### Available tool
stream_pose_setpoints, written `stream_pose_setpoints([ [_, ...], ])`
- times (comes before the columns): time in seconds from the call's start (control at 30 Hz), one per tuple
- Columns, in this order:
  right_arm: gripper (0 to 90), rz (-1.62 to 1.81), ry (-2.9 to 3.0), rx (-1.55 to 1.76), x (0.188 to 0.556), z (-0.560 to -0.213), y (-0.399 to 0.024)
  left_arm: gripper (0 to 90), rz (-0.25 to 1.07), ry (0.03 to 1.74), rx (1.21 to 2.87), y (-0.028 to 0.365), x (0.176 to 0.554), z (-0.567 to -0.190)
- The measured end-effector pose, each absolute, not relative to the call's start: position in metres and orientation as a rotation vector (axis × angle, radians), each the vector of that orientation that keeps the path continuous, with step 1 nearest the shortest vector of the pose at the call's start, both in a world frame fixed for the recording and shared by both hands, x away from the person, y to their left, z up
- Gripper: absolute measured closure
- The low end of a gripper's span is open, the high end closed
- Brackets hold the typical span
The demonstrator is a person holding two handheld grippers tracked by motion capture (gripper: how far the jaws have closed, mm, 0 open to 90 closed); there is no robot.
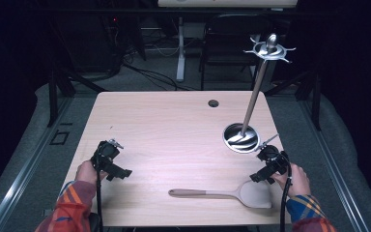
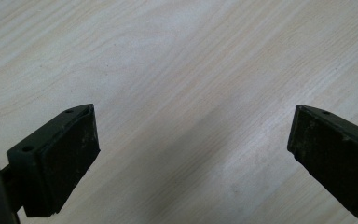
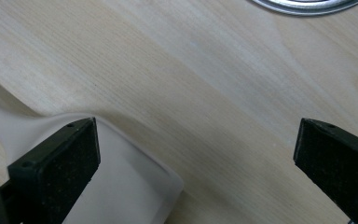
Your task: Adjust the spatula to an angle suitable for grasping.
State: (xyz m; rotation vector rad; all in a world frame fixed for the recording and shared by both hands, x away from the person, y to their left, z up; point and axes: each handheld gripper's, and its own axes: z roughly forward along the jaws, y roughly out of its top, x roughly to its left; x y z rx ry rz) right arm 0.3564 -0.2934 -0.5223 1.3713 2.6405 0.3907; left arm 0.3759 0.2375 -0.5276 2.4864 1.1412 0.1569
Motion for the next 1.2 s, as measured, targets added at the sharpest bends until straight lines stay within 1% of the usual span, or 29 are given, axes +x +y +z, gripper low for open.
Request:
stream_pose_setpoints([
  [0.1, 0.1, 0.353, 2.670, 1.334, 0.357, -0.521, -0.293, 1.9, 0.154, 1.147, 2.484, 0.238, 0.376, -0.528],
  [0.33, 0.8, 0.419, 2.642, 1.364, 0.356, -0.523, -0.291, 1.9, 0.142, 1.135, 2.498, 0.237, 0.376, -0.529],
  [0.37, 0.8, 0.355, 2.675, 1.331, 0.358, -0.520, -0.293, 1.9, 0.141, 1.135, 2.496, 0.237, 0.376, -0.529],
  [0.63, 0.7, 0.362, 2.646, 1.318, 0.356, -0.516, -0.292, 1.7, 0.143, 1.138, 2.502, 0.237, 0.375, -0.528],
  [0.73, 0.3, 0.350, 2.665, 1.278, 0.354, -0.512, -0.287, 1.5, 0.149, 1.127, 2.499, 0.236, 0.375, -0.528],
  [0.9, 0.0, 0.407, 2.657, 1.304, 0.355, -0.519, -0.283, 1.0, 0.144, 1.127, 2.493, 0.238, 0.375, -0.528],
  [1.2, 0.0, 0.417, 2.713, 1.184, 0.348, -0.508, -0.261, 0.2, 0.140, 1.113, 2.490, 0.236, 0.376, -0.527],
])
